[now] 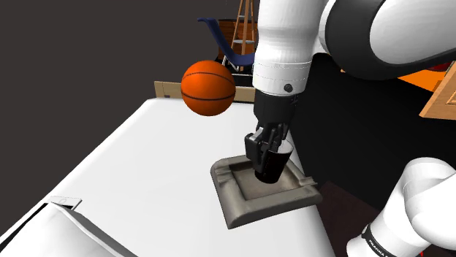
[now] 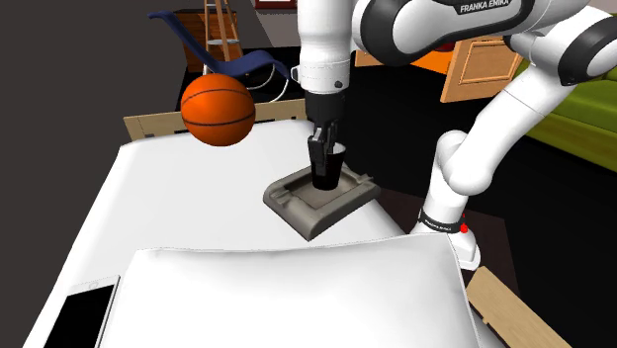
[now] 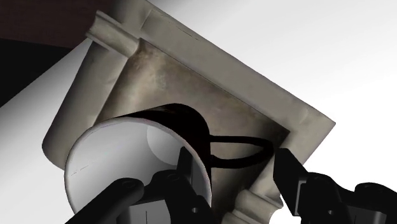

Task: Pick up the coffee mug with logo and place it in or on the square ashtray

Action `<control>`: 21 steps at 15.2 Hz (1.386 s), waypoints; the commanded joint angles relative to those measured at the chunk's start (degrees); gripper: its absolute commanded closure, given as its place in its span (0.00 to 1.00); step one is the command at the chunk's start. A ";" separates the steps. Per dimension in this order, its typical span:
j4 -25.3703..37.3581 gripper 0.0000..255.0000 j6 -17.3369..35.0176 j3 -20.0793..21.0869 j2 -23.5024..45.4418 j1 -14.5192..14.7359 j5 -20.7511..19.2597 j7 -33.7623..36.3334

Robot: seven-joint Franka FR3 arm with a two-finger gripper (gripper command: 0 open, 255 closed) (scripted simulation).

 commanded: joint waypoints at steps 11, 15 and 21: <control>4.35 0.00 -3.67 -0.37 0.69 -0.31 -0.51 0.31; 8.50 0.00 -6.97 -0.60 1.58 -0.60 -0.99 0.65; 8.51 0.00 -6.97 -0.60 1.59 -0.60 -1.00 0.65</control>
